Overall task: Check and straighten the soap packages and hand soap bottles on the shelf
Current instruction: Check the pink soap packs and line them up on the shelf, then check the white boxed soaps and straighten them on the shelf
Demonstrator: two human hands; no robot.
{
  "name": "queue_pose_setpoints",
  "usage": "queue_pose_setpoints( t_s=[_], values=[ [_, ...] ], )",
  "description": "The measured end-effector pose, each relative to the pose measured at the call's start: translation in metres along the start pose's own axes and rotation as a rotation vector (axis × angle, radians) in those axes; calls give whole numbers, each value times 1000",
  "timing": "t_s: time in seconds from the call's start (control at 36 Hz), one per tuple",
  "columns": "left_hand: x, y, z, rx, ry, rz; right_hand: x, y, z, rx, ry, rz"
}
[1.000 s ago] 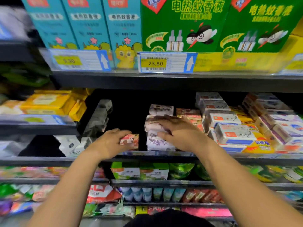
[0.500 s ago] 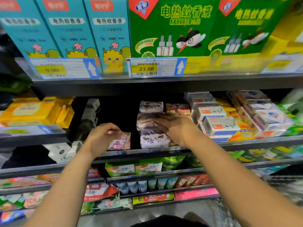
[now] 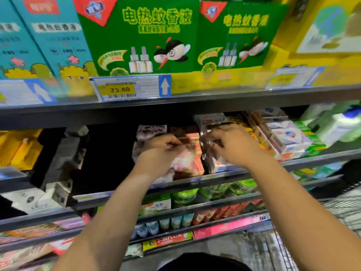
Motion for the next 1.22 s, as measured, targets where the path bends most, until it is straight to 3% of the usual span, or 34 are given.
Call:
queue_pose_setpoints(
  t_s=[0.19, 0.31, 0.39, 0.58, 0.83, 0.97, 1.22],
  values=[
    [3, 49, -7, 426, 78, 159, -4, 16, -26, 192, -121, 37],
    [2, 50, -13, 824, 254, 41, -2, 21, -36, 298, -147, 34],
    [2, 56, -5, 985, 237, -21, -3, 21, -39, 327, -206, 84],
    [6, 62, 5, 1015, 193, 68, -8, 23, -63, 491, -278, 16],
    [10, 70, 2, 1047, 190, 150, -21, 35, -91, 658, -71, 6],
    [-3, 83, 11, 943, 35, 420, -22, 43, -95, 819, 0, -22],
    [2, 82, 13, 971, 5, 419, -48, 65, -107, 1005, 181, -44]
  ],
)
Point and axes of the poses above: each hand's wrist, its own x-axis towards the middle knuckle, its own y-axis out of the palm, z = x × y, the point moved 7 cm from there along x, towards the middle knuckle, and after that the axes turned 7 degrees about y, right-handed, at the moved point
